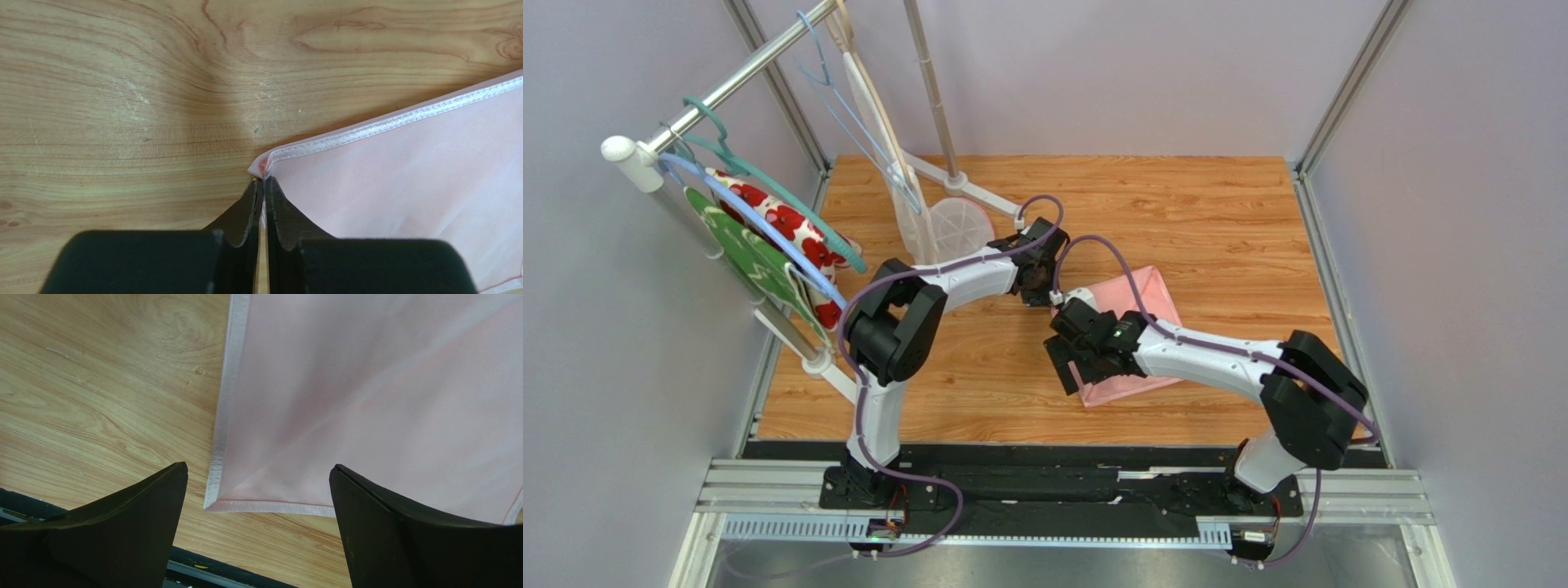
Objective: Fold the napkin into a case and place the utensils inside
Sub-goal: Pick up the upper triangle-folded napkin from the center of the board.
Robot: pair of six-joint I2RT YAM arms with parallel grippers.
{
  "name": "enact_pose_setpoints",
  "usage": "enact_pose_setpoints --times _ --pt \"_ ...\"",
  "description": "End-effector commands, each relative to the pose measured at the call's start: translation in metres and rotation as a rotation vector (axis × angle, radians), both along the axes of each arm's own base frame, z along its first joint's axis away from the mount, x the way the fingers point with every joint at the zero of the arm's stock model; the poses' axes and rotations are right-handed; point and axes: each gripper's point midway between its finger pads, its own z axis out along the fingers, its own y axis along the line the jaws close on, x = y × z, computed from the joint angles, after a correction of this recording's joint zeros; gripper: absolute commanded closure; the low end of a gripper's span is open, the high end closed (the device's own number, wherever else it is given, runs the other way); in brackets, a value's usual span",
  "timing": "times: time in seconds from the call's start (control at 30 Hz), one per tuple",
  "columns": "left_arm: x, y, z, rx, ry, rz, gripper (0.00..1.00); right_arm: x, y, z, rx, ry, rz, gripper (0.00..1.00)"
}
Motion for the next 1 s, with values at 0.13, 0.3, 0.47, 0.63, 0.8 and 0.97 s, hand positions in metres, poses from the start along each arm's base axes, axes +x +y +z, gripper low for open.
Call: enact_pose_setpoints --times 0.13,0.3,0.47,0.63,0.8,0.97 --pt "-0.019 -0.004 -0.019 -0.026 0.056 -0.068 0.99 0.005 0.035 -0.006 -0.001 -0.087 0.014 0.24" --pt "-0.017 -0.006 -0.02 -0.042 0.047 -0.071 1.0 -0.004 0.038 -0.013 -0.012 -0.073 0.028 0.4" --pt "-0.014 -0.002 -0.019 -0.048 0.041 -0.06 1.0 -0.011 0.031 -0.017 -0.034 -0.069 0.009 0.46" --pt "-0.013 -0.003 -0.018 -0.066 0.047 -0.072 1.0 -0.014 0.026 -0.015 -0.024 -0.068 -0.011 0.55" --pt "-0.013 -0.003 -0.019 -0.069 0.049 -0.073 1.0 -0.019 0.018 -0.022 -0.044 -0.053 -0.016 0.61" --pt "-0.012 -0.003 -0.018 -0.073 0.05 -0.072 1.0 -0.023 0.01 -0.036 -0.072 -0.035 -0.016 0.68"
